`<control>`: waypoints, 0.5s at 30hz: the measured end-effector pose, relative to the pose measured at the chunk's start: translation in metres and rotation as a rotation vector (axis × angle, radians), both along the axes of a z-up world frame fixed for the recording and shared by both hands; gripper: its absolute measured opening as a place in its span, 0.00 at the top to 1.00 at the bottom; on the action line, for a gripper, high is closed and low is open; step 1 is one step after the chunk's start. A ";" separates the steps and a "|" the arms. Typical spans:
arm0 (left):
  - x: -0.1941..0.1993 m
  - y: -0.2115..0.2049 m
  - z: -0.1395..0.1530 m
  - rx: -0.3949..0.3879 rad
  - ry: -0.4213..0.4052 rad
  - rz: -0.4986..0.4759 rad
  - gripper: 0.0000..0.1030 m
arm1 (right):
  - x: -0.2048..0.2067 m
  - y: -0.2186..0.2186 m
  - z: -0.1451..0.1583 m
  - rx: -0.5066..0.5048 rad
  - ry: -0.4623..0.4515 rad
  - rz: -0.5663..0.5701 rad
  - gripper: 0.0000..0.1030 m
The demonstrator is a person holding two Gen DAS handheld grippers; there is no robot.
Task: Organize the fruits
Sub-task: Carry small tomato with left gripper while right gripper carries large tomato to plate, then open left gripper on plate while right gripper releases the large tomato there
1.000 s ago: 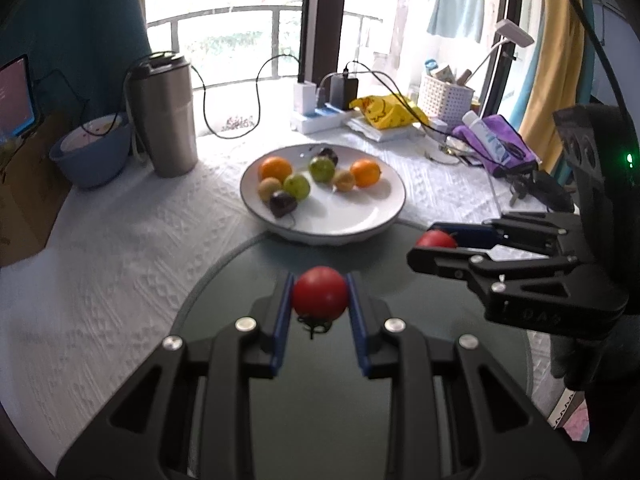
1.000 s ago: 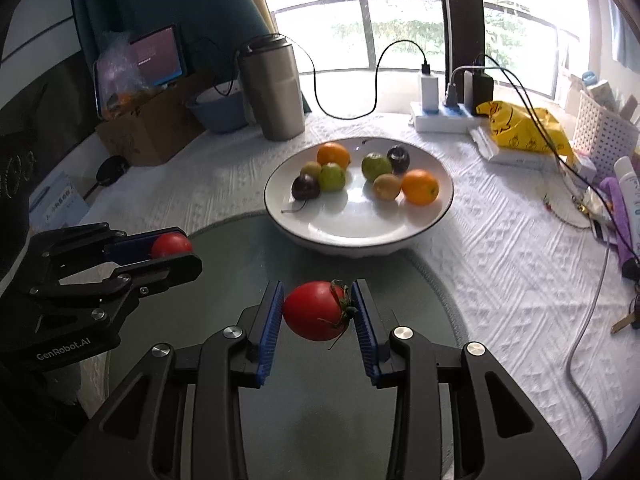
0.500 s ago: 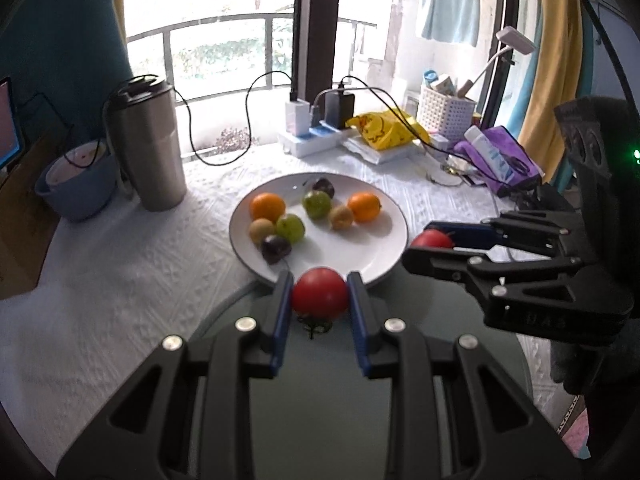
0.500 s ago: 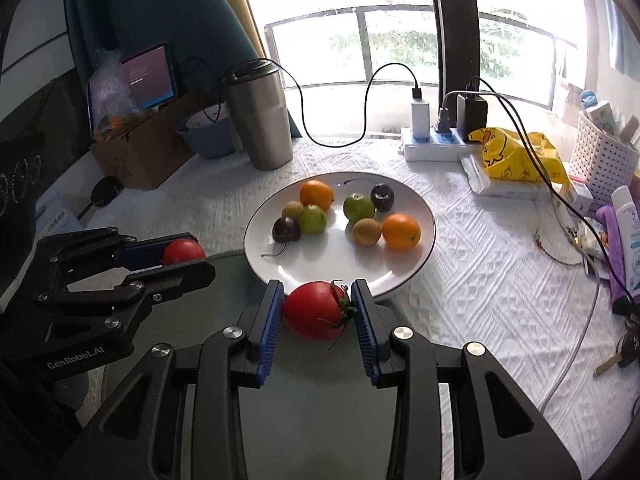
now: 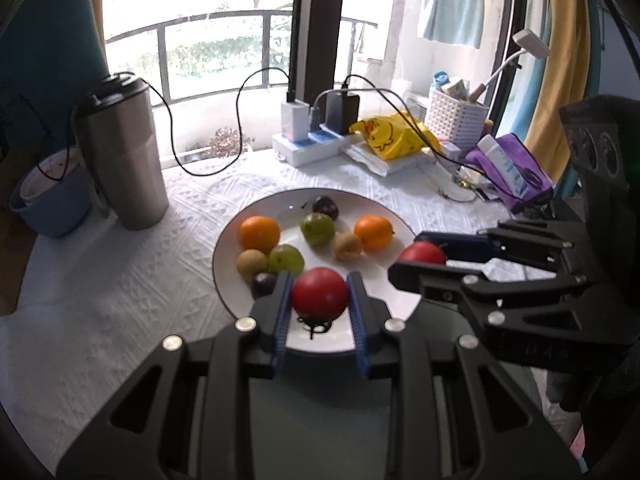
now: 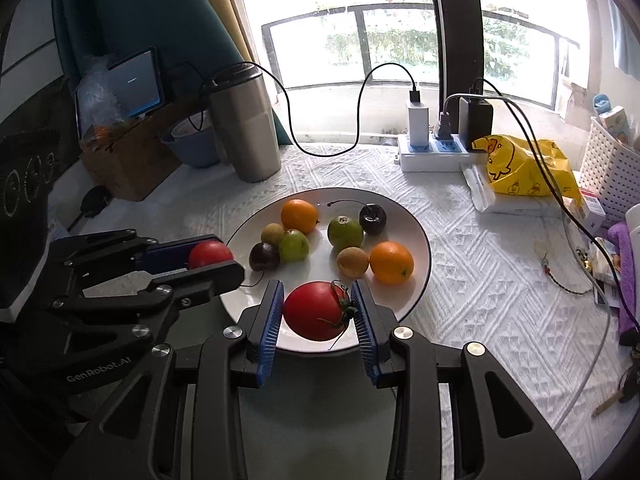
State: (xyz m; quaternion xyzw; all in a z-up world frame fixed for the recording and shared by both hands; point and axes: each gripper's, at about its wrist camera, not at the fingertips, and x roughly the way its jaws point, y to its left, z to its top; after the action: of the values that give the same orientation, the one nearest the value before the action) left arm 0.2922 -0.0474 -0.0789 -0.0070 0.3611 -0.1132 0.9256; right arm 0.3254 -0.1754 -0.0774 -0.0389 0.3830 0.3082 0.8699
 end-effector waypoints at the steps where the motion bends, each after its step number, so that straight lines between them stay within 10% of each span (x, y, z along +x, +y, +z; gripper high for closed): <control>1: 0.005 0.000 -0.003 -0.002 0.006 0.000 0.73 | 0.003 0.001 -0.002 0.000 0.004 0.001 0.64; 15: 0.039 0.004 -0.029 -0.041 0.070 -0.002 0.73 | 0.033 0.007 -0.034 -0.025 0.053 -0.016 0.64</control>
State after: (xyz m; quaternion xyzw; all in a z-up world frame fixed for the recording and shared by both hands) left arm 0.3314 -0.0436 -0.1080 -0.0298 0.3910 -0.1211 0.9119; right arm 0.3588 -0.1688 -0.1109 -0.0384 0.4102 0.2976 0.8612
